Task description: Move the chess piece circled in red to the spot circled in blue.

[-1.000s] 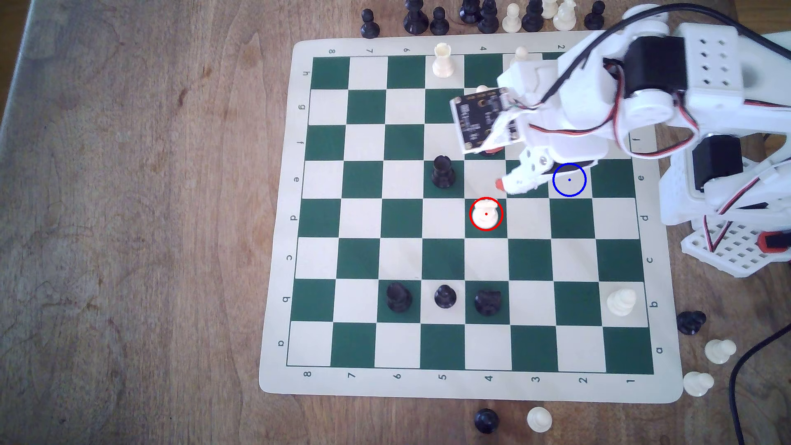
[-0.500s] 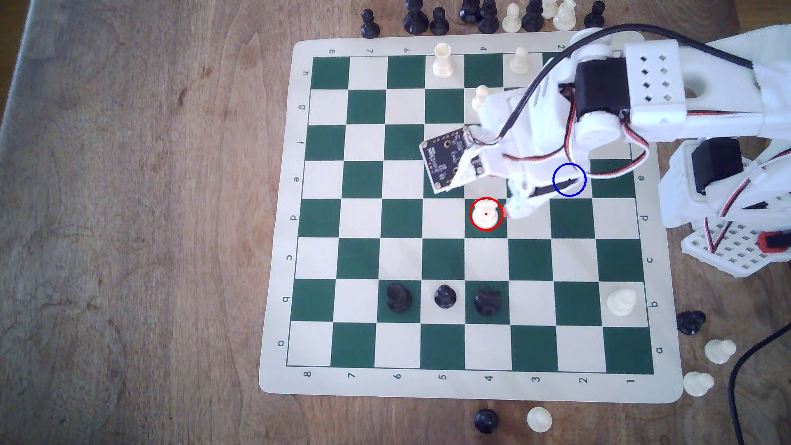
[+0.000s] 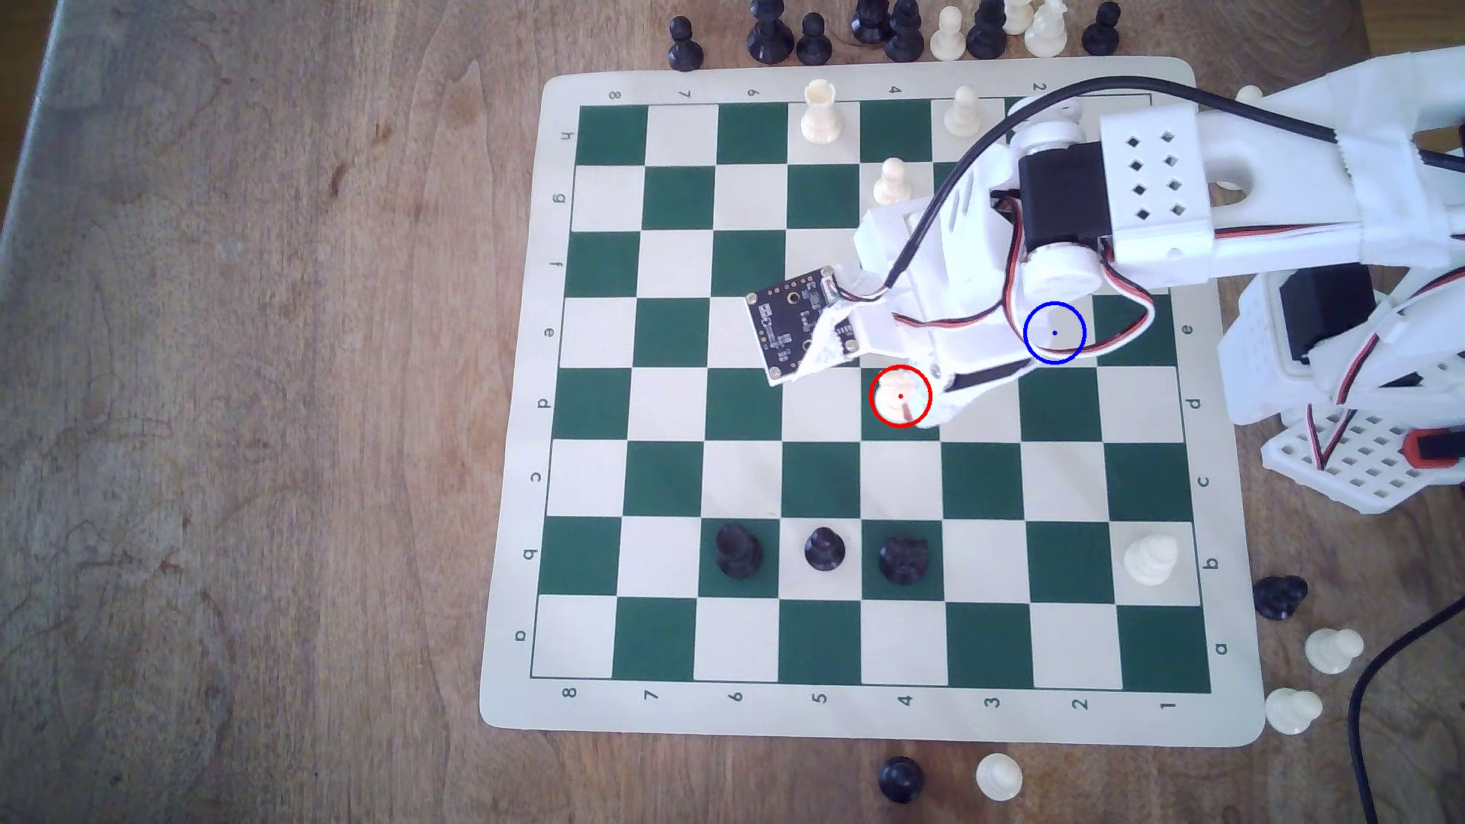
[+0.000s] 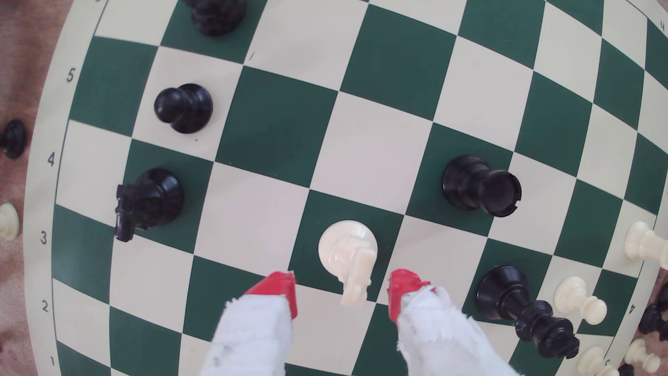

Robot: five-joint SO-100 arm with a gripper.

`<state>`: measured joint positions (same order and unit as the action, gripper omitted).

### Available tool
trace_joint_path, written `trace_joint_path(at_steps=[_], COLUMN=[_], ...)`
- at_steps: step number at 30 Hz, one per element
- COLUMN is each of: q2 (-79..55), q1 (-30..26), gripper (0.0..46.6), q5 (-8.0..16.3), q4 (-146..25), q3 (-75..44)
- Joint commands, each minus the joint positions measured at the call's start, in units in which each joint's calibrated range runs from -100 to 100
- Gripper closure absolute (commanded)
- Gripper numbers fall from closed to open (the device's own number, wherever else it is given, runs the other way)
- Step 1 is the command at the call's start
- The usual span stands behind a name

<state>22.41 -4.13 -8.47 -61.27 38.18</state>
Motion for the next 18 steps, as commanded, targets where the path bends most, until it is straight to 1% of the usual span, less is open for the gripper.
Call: trace_joint_path(at_steps=[1,7,12,18], q2=[-0.34,-2.46,-4.59,-6.96], q1=[0.34,0.41,0.81,0.65], gripper=[33.5,33.8,36.2,37.0], q5=[1.9,2.83,3.52,4.15], q4=[1.0,0.83,1.16,2.55], q3=[-1.28,-1.28,-2.1,-2.37])
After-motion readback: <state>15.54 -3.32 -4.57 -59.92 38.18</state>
